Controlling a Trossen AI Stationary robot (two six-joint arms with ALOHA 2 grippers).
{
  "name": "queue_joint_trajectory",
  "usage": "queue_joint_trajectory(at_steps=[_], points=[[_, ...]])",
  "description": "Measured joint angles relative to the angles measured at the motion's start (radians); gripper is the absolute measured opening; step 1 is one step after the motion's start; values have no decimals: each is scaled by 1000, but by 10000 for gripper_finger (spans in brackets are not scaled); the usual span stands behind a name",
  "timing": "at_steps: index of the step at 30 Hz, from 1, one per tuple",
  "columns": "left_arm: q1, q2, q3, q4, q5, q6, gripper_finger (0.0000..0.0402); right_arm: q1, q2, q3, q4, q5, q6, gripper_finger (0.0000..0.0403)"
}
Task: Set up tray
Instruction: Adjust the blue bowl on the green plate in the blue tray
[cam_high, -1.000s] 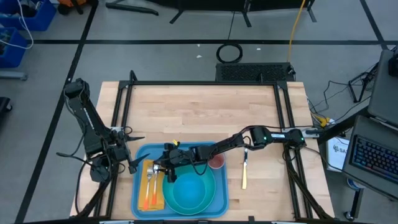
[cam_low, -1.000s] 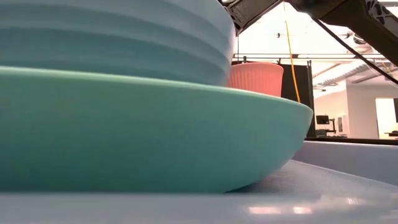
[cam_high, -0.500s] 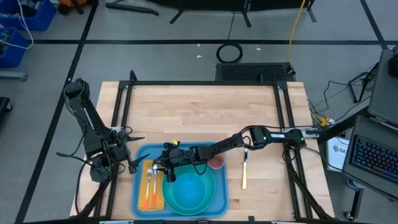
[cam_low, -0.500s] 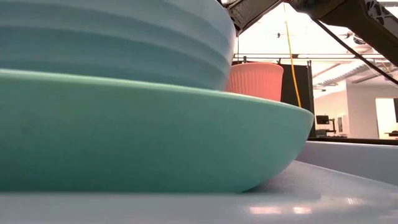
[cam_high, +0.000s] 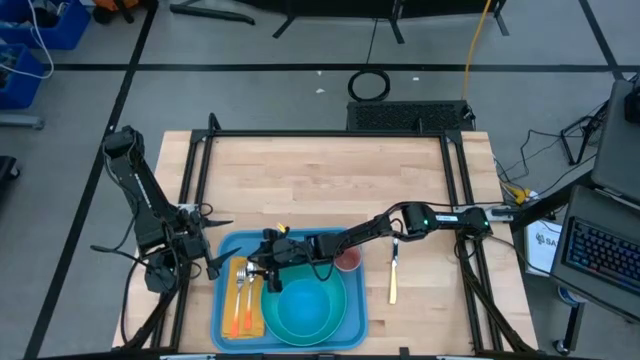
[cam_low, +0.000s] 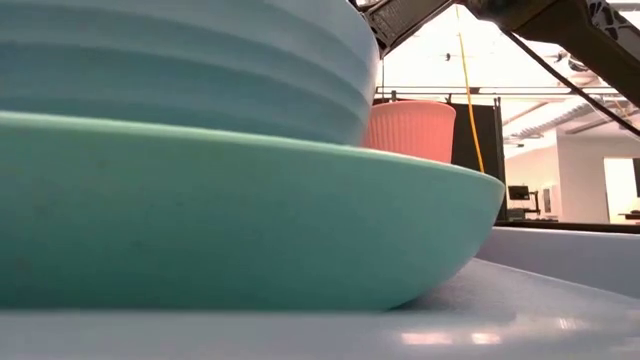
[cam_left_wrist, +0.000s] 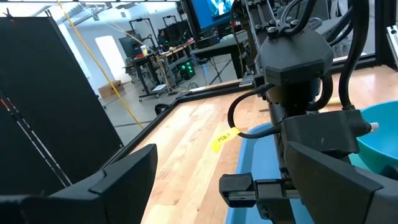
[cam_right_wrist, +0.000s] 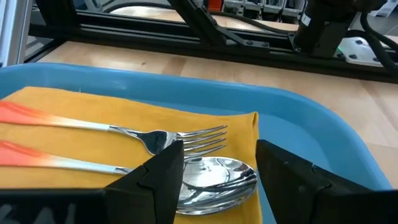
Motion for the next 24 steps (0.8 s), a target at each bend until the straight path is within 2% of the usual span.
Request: queue_joint_trajectory(at_steps=[7,17,24], points=[[0,0,0,0,12,2,351,31,-22,-1,46,-3,-10,192],[0,0,0,-12,14,-14,351,87,-180,0,-31,28,-90,192],[0,0,0,-14,26,-24,351,117,-294,0,-379,116,-3,192]])
